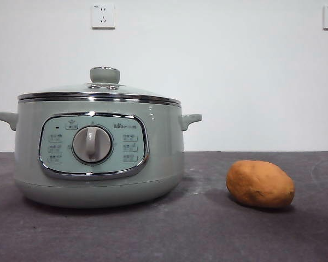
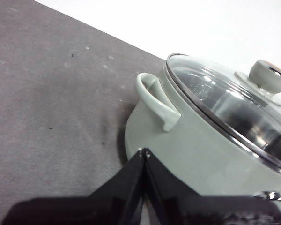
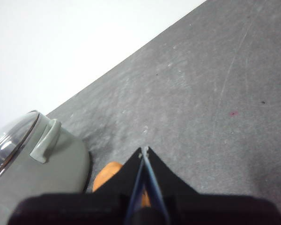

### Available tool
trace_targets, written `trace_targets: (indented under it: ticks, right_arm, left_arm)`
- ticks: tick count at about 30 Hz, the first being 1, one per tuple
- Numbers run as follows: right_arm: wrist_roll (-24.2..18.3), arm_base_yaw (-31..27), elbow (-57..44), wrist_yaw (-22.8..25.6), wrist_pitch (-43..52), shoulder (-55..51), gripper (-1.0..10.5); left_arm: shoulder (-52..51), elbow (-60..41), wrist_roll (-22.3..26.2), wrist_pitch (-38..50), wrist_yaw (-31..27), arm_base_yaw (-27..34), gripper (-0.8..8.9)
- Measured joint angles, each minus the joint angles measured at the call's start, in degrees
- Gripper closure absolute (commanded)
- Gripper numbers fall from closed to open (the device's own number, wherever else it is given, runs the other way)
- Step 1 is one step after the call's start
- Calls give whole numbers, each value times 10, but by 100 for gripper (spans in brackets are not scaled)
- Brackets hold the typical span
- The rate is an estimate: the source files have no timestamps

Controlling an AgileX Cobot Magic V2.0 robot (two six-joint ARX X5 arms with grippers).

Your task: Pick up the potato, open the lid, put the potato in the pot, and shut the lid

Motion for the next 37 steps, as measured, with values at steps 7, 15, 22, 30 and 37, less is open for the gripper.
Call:
trace_targets:
  ticks: [7,15,22,30,37]
  right_arm:
    - [8,0,22,0,-9,18,963]
    - [-38,0,143,0,-33,133,963]
    - [-126,0,290,-23,-121,281,963]
    - [-203,0,438,-135,-199,440,962]
    - [-273,0,486,-180,-276,532,962]
  left_arm:
    - [0,9,-19,-2,30,0,820]
    - [19,115,-18,-77,29,0,820]
    - [91,213,30,-138,30,0,820]
    - [228,337,121,-211,34,0,819]
    - [360,432,169,-256,122,0,817]
